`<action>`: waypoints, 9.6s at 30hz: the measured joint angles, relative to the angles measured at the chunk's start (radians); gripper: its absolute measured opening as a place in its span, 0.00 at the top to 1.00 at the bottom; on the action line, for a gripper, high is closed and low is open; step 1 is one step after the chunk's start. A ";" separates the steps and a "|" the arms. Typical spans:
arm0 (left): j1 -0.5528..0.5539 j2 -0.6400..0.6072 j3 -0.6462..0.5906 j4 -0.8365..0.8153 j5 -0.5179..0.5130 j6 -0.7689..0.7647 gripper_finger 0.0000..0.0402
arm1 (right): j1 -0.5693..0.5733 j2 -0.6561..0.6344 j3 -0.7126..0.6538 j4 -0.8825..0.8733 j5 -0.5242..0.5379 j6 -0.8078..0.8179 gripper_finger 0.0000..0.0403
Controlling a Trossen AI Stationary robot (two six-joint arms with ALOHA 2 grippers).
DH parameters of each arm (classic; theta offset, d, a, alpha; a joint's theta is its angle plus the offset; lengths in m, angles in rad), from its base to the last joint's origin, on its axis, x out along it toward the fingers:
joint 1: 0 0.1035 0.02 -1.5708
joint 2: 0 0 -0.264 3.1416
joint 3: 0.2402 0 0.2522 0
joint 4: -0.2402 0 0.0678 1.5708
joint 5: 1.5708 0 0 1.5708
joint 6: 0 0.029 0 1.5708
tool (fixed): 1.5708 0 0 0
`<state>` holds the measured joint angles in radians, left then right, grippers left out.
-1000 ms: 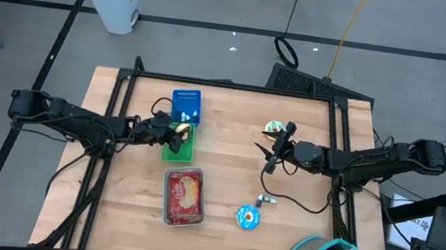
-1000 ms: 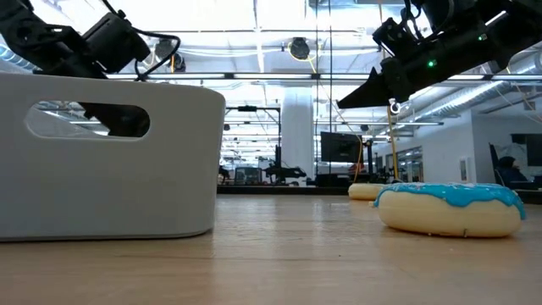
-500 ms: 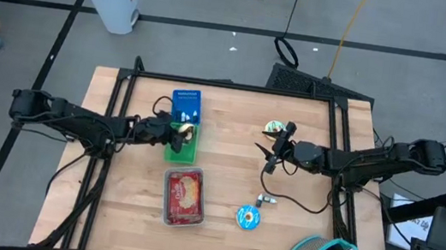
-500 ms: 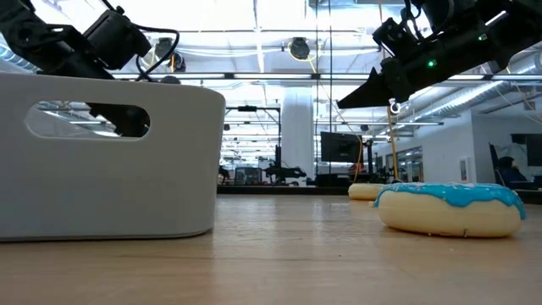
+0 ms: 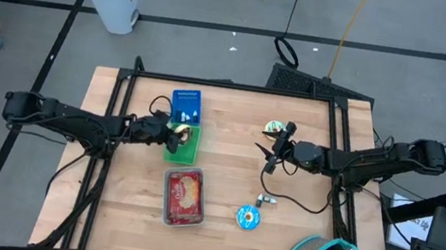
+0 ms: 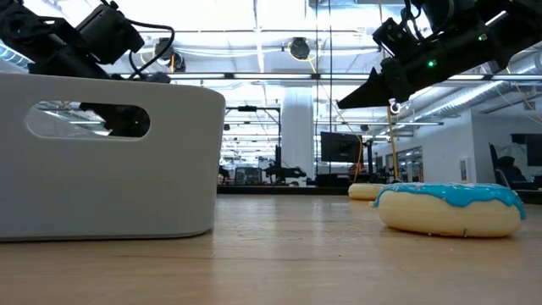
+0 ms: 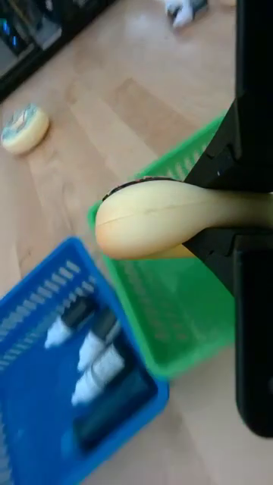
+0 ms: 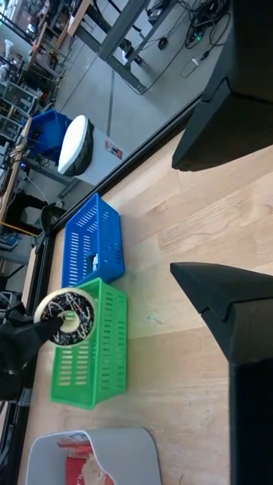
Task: Pick & Place Food Item
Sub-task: Put the black donut into the green bin
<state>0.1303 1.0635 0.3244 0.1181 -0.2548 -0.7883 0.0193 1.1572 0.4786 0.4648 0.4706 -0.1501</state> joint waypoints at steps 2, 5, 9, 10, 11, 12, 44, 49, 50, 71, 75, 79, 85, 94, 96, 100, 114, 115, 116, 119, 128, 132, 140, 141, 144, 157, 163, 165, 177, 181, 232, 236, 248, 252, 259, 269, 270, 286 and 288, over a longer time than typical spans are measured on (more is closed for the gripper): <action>0.000 -0.014 0.000 -0.036 -0.035 0.000 0.90 | 0.000 0.000 0.000 0.000 0.000 0.000 0.51; 0.000 -0.018 0.000 -0.071 -0.093 -0.008 0.90 | 0.000 0.000 0.000 0.000 0.000 -0.003 0.51; 0.000 -0.018 0.000 -0.070 -0.144 -0.016 0.90 | 0.000 0.000 0.000 0.000 0.000 -0.004 0.51; 0.000 -0.018 0.000 -0.069 -0.148 -0.016 0.90 | 0.000 0.000 0.000 0.000 0.000 -0.004 0.51; 0.000 -0.018 0.000 -0.065 -0.148 -0.018 0.90 | 0.000 0.000 0.000 0.000 0.000 -0.004 0.52; 0.000 -0.018 0.000 -0.064 -0.147 -0.019 0.90 | 0.000 0.000 0.000 0.000 0.000 -0.004 0.52; -0.041 -0.018 0.000 -0.131 -0.165 -0.052 0.89 | 0.000 0.000 0.000 0.000 0.000 -0.003 0.52; -0.041 -0.018 0.000 -0.130 -0.164 -0.067 0.79 | 0.000 0.000 0.000 0.000 0.000 -0.003 0.51; -0.041 -0.018 0.000 -0.130 -0.164 -0.071 0.76 | 0.000 0.000 0.000 0.000 0.000 -0.003 0.51; -0.040 -0.038 0.001 -0.121 -0.152 -0.014 0.56 | 0.000 0.000 0.000 -0.006 0.000 -0.003 0.51; -0.040 -0.038 0.001 -0.122 -0.153 -0.017 0.56 | 0.000 0.000 0.000 -0.007 0.000 -0.003 0.51; -0.040 -0.038 0.001 -0.122 -0.154 -0.018 0.56 | 0.000 0.000 0.000 -0.007 0.000 -0.003 0.51; -0.040 -0.038 0.033 -0.169 -0.154 -0.017 0.56 | 0.000 0.000 0.000 -0.007 0.000 -0.003 0.51; -0.040 -0.038 0.116 -0.375 -0.184 0.016 0.56 | 0.000 0.000 0.000 -0.007 0.000 -0.003 0.51; -0.040 -0.038 0.116 -0.385 -0.189 0.005 0.56 | 0.000 0.000 0.000 -0.007 -0.001 -0.003 0.51; -0.040 -0.038 0.116 -0.389 -0.192 -0.004 0.56 | 0.000 0.000 0.000 -0.007 0.000 -0.003 0.51; -0.040 -0.038 0.117 -0.393 -0.244 -0.020 0.56 | 0.000 0.000 0.000 -0.007 0.000 -0.003 0.51; -0.040 -0.038 0.117 -0.393 -0.244 -0.025 0.56 | 0.000 0.000 0.000 -0.007 0.000 -0.003 0.51; -0.040 -0.038 0.117 -0.393 -0.244 -0.028 0.56 | 0.000 0.000 0.000 -0.008 0.000 -0.003 0.51; -0.040 -0.038 0.117 -0.393 -0.244 -0.033 0.56 | 0.000 0.000 0.000 -0.008 0.000 -0.003 0.51; -0.040 -0.038 0.117 -0.393 -0.244 -0.049 0.56 | 0.000 0.000 0.000 -0.008 0.000 -0.003 0.51; -0.040 -0.038 0.125 -0.425 -0.244 -0.061 0.56 | 0.000 0.000 0.000 -0.008 0.000 -0.003 0.51; -0.040 -0.038 0.230 -0.628 -0.277 -0.081 0.57 | 0.000 0.000 0.000 -0.008 -0.001 -0.003 0.51; -0.040 -0.038 0.239 -0.635 -0.284 -0.075 0.57 | 0.000 0.000 0.000 -0.008 -0.001 -0.003 0.51; -0.040 -0.038 0.248 -0.641 -0.307 -0.060 0.57 | 0.000 0.000 0.000 -0.008 -0.001 -0.003 0.51; -0.040 -0.037 0.248 -0.638 -0.238 -0.063 0.56 | 0.000 0.000 0.000 -0.028 -0.003 0.008 0.51; -0.048 -0.008 0.248 -0.604 -0.067 0.003 0.56 | 0.000 0.000 0.000 -0.027 -0.003 0.008 0.51; -0.059 0.028 0.248 -0.552 -0.006 0.012 0.56 | 0.000 0.000 0.000 -0.024 -0.003 0.008 0.51; -0.089 0.313 0.248 -0.316 0.012 0.126 0.56 | 0.000 0.000 0.000 -0.022 -0.003 0.008 0.51; -0.084 0.338 0.249 -0.317 -0.009 0.127 0.56 | 0.000 0.000 0.000 -0.023 -0.003 0.008 0.51; -0.085 0.382 0.509 -0.745 -0.015 0.260 0.68 | 0.000 0.000 0.000 -0.030 -0.003 0.006 0.51; -0.085 0.435 0.508 -0.735 -0.069 0.308 0.57 | 0.000 0.000 0.000 -0.029 -0.003 0.005 0.51; -0.048 0.567 0.512 -0.721 -0.070 0.339 0.51 | 0.000 0.000 0.000 -0.029 -0.003 0.007 0.51; -0.033 0.570 0.517 -0.715 -0.027 0.341 0.58 | 0.000 0.000 0.000 -0.029 -0.003 0.007 0.51; -0.024 0.549 0.540 -0.714 -0.004 0.335 0.83 | 0.000 0.000 0.000 -0.029 -0.003 0.007 0.51; -0.013 0.422 0.613 -0.778 0.049 0.277 0.94 | 0.000 0.000 0.000 -0.032 -0.003 0.007 0.51; -0.012 0.399 0.613 -0.782 0.052 0.277 0.95 | 0.000 0.000 0.000 -0.034 -0.003 0.007 0.51; 0.235 0.098 0.472 -0.536 0.649 0.360 0.98 | 0.002 0.000 0.000 -0.038 -0.004 0.008 0.51; 0.277 0.080 0.404 -0.442 0.725 0.356 0.98 | 0.002 0.000 0.000 -0.039 -0.004 0.008 0.51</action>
<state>0.4078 1.1435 0.7281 -0.3237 0.4701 -0.4322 0.0212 1.1572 0.4789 0.4263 0.4667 -0.1425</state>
